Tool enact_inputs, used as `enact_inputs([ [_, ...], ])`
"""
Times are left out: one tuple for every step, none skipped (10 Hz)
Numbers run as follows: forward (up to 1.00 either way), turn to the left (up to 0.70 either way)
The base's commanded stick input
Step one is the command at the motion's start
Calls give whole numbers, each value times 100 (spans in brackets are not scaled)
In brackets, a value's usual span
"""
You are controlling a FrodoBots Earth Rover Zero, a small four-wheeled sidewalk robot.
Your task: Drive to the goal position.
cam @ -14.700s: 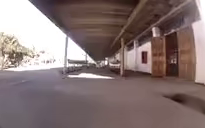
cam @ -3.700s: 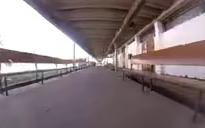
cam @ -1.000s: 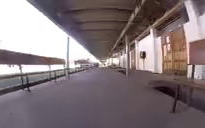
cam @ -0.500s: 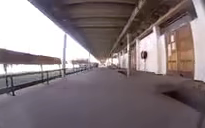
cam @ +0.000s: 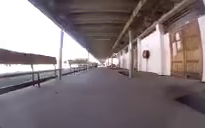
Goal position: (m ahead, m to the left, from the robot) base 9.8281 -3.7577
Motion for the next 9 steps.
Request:
enact_inputs([
  [92, 11],
  [92, 2],
  [92, 1],
  [92, 1],
  [92, 1],
  [92, 1],
  [92, 1],
  [92, 1],
  [92, 1],
])
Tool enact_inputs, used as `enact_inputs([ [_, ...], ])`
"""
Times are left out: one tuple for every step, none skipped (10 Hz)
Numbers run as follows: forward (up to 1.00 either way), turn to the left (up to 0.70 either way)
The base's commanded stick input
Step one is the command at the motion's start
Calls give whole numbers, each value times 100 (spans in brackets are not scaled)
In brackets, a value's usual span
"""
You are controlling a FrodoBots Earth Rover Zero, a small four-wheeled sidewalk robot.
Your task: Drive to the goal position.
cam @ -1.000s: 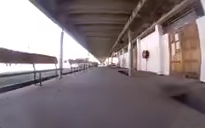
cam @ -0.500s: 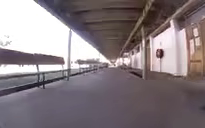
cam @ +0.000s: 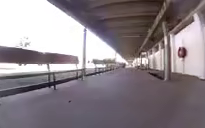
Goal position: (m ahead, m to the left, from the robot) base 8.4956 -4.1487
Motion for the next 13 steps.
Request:
enact_inputs([
  [92, 1],
  [93, 1],
  [93, 1],
  [92, -7],
  [92, -25],
  [92, -36],
  [93, -36],
  [93, 1],
  [93, 1],
  [93, 1],
  [93, 1],
  [93, 1],
  [93, 1],
])
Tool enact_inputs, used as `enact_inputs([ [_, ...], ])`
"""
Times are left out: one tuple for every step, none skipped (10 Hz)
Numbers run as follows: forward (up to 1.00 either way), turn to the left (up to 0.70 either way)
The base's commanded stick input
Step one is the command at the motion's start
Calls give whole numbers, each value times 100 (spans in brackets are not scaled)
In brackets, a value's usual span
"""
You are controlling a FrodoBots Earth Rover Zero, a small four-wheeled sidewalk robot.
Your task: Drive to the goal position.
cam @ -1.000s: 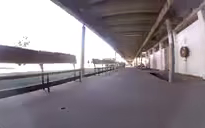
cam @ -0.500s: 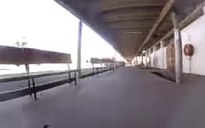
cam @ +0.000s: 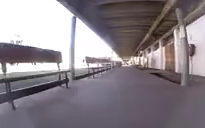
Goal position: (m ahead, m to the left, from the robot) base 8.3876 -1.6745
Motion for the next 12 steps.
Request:
enact_inputs([
  [93, 1],
  [93, 1],
  [93, 1],
  [93, 1],
  [93, 1],
  [93, 1],
  [93, 1],
  [93, 1],
  [93, 1],
  [93, 1],
  [93, 1],
  [93, 1],
])
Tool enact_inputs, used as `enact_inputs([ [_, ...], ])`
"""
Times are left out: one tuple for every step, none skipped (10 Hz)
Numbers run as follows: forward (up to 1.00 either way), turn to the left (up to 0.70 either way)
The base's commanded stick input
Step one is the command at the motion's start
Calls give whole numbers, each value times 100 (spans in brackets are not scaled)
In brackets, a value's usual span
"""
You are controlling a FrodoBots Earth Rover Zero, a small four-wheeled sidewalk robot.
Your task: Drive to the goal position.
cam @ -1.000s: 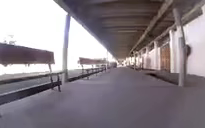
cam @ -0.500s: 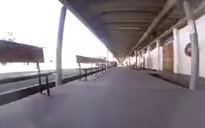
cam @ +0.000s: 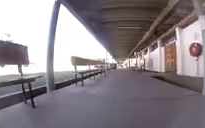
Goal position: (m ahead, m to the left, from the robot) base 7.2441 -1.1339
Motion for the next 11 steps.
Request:
enact_inputs([
  [93, 1],
  [93, 1],
  [93, 1],
  [93, 1],
  [93, 1],
  [93, 1],
  [93, 1],
  [93, 1],
  [93, 1],
  [93, 1],
  [93, 1],
])
